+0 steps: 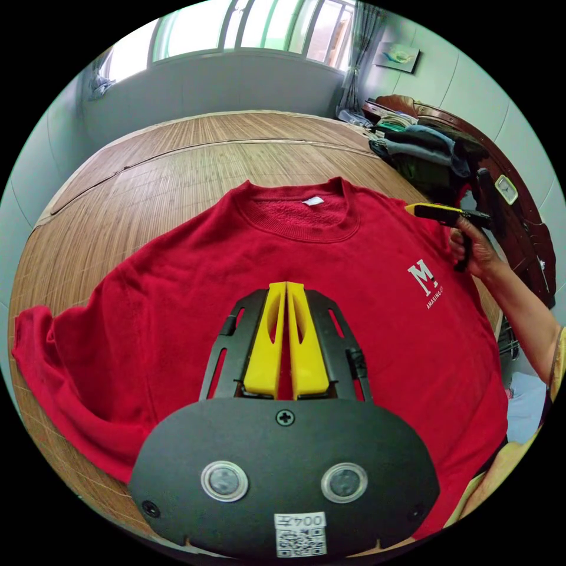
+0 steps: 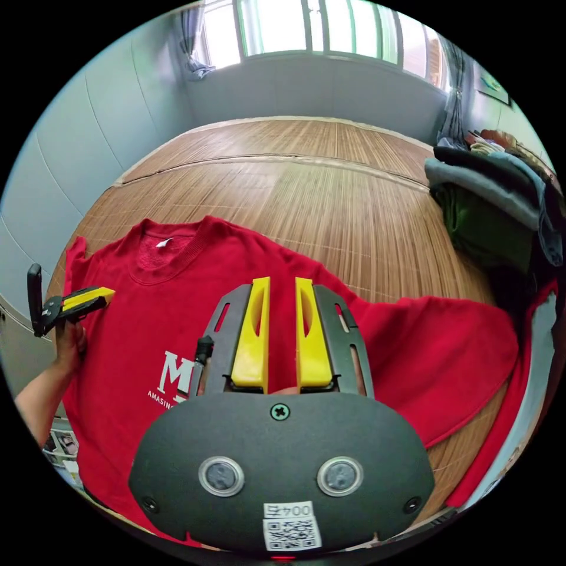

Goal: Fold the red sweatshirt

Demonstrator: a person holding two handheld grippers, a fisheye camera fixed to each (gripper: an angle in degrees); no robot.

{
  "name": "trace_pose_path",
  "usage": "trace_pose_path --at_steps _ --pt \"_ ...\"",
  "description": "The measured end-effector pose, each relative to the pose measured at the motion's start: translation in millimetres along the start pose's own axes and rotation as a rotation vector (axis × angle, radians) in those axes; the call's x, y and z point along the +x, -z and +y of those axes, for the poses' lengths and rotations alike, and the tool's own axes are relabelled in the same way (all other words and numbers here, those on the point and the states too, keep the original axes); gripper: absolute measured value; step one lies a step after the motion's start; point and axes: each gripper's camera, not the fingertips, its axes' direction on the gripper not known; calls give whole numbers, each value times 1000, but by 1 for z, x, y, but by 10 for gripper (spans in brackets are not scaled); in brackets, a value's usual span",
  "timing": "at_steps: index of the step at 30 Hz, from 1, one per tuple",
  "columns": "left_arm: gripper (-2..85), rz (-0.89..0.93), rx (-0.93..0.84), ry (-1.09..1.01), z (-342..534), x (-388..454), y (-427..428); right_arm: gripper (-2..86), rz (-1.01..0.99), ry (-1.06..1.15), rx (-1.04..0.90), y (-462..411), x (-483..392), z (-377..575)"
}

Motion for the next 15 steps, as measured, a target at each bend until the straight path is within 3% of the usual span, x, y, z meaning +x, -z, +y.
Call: trace_pose_path --at_steps 2,9,15 --pt "2 5 0 2 -1 -1 -1 96 73 33 -84 -20 -1 -1" --pt "2 1 2 1 -5 -2 -4 110 45 36 30 3 -12 1" --pt "2 5 2 2 -9 -4 -6 124 61 -38 -25 -18 -10 -13"
